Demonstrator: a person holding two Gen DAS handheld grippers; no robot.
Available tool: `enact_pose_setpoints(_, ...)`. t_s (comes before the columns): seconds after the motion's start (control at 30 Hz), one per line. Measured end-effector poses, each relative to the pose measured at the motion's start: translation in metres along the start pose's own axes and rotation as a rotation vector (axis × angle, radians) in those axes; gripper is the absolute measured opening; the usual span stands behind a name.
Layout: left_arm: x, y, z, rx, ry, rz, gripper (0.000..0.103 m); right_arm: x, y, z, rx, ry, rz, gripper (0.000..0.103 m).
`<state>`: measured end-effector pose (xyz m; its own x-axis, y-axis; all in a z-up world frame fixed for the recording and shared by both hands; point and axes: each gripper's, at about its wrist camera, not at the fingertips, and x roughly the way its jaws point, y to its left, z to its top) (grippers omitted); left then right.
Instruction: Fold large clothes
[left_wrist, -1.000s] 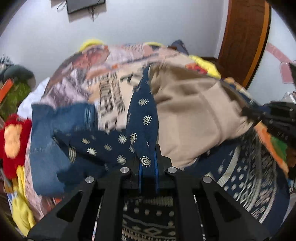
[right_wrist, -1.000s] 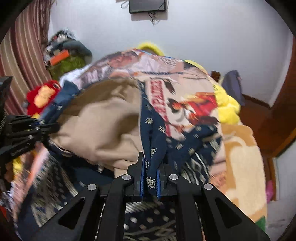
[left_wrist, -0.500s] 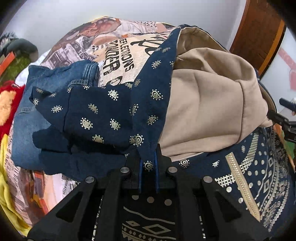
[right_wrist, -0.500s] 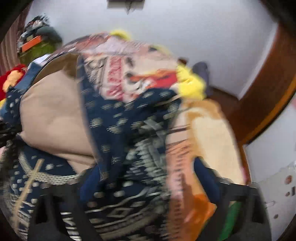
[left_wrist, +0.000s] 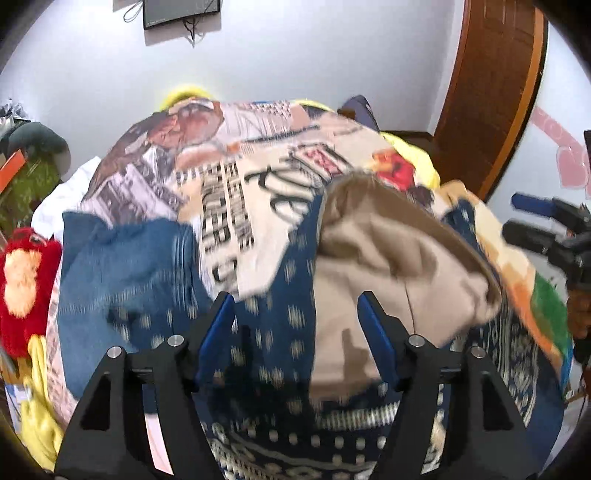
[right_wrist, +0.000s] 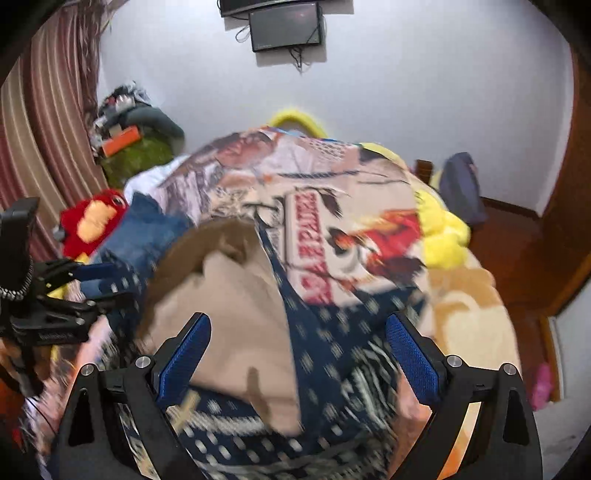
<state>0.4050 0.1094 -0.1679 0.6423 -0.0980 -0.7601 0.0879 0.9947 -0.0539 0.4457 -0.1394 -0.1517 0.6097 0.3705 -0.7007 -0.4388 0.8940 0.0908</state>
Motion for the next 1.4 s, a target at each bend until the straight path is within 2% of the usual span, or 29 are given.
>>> enact_pose_setpoints(0.2,0.043,0.008,0.037,-0.058,0.045,-0.069,0.068,0.059,0.008,0.030,0.006,0.057,0.025,0.093)
enact_pose_setpoints(0.23,0.050,0.007,0.040,-0.064,0.056,-0.077,0.065,0.073,0.009,0.034,0.011,0.085,0.030,0.086)
enact_pose_setpoints(0.27,0.059,0.006,0.042,-0.069,0.070,-0.085,0.058,0.083,0.008,0.037,0.014,0.111,0.038,0.075)
enact_pose_setpoints(0.3,0.066,0.006,0.044,-0.068,0.082,-0.088,0.053,0.093,0.009,0.039,0.016,0.136,0.048,0.070)
enact_pose_setpoints(0.37,0.082,0.004,0.045,-0.064,0.106,-0.091,0.034,0.114,0.009,0.042,0.022,0.175,0.058,0.060)
enact_pose_setpoints(0.4,0.087,0.004,0.045,-0.065,0.112,-0.091,0.028,0.120,0.008,0.043,0.019,0.182,0.062,0.057)
enact_pose_setpoints(0.43,0.091,0.004,0.045,-0.070,0.116,-0.100,0.020,0.126,0.009,0.043,0.013,0.188,0.062,0.045)
enact_pose_setpoints(0.47,0.094,0.005,0.045,-0.075,0.115,-0.107,0.016,0.131,0.010,0.042,0.010,0.194,0.058,0.032)
enact_pose_setpoints(0.57,0.085,-0.002,0.043,-0.045,0.091,-0.160,0.010,0.136,0.012,0.040,0.010,0.192,0.069,0.015)
enact_pose_setpoints(0.73,0.049,-0.019,0.042,0.026,0.040,-0.142,0.006,0.107,0.016,0.037,0.007,0.138,0.079,0.009)
enact_pose_setpoints(0.93,-0.021,-0.037,0.028,0.049,-0.028,-0.185,0.006,0.021,0.029,0.024,-0.037,0.036,0.097,0.009)
enact_pose_setpoints(1.07,-0.065,-0.054,0.005,0.087,-0.056,-0.181,0.006,-0.030,0.037,0.004,-0.049,0.008,0.120,0.009)
enact_pose_setpoints(1.23,-0.095,-0.071,-0.035,0.104,-0.043,-0.181,0.006,-0.075,0.049,-0.032,-0.052,0.001,0.127,0.009)
enact_pose_setpoints(1.4,-0.102,-0.079,-0.078,0.096,0.011,-0.204,0.006,-0.101,0.058,-0.078,-0.017,0.033,0.156,0.009)
